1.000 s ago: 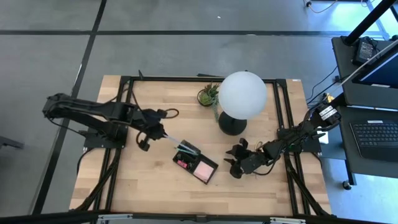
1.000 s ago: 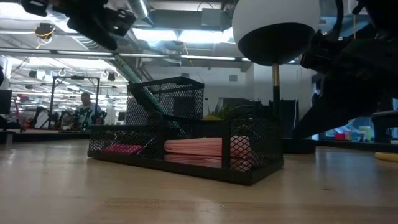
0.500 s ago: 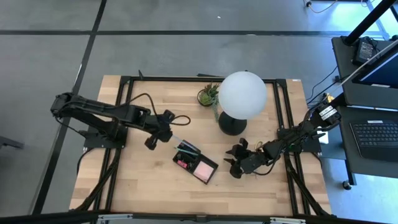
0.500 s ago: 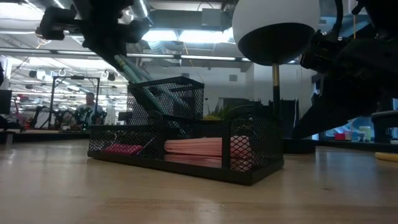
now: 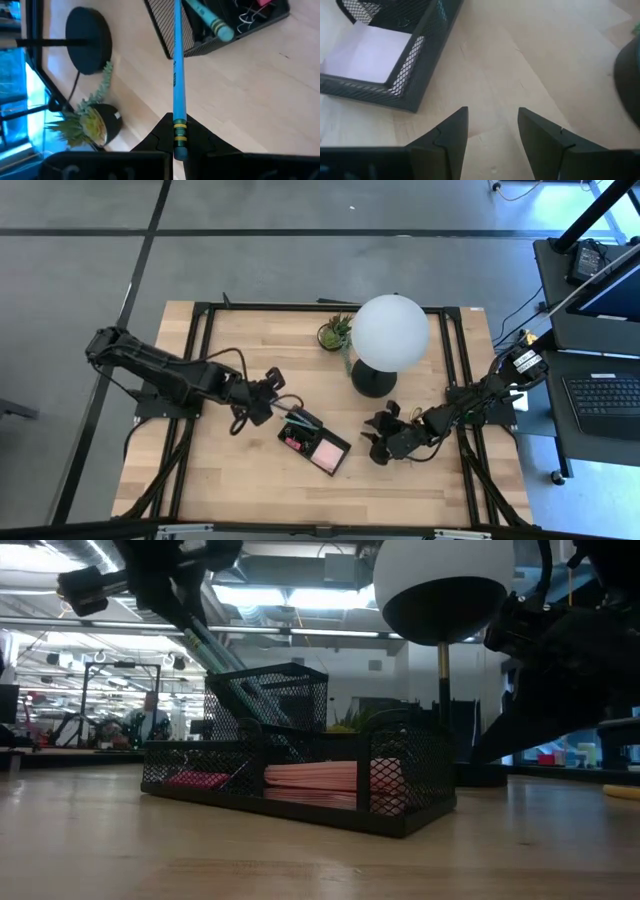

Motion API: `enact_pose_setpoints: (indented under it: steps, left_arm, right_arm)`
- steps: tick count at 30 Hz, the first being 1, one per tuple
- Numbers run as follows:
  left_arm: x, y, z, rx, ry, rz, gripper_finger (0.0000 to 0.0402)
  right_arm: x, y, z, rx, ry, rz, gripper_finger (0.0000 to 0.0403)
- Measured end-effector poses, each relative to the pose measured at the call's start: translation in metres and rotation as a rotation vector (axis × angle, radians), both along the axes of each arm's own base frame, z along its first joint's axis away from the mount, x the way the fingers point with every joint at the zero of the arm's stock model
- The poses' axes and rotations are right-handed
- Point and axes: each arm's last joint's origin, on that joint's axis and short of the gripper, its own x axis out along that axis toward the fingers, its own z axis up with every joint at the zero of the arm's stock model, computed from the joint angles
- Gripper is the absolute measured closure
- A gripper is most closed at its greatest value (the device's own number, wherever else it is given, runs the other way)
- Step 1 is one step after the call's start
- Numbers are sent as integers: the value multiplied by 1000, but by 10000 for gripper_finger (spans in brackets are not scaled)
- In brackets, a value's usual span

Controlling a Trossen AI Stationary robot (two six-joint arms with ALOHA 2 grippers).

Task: Pick and place office supplies into organizer
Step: Put the blue pencil into the desk organizer

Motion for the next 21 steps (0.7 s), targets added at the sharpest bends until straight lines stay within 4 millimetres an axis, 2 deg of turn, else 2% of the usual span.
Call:
enact_pose_setpoints:
  steps: [11,21]
  left_arm:
    - [7,-13,3,-2,-81,-79,390]
    - [22,-15,-19,90,3,-55,389]
  right_arm:
    - [0,0,0,-6,-3,-5,229]
    - [0,0,0,-5,-4,-6,229]
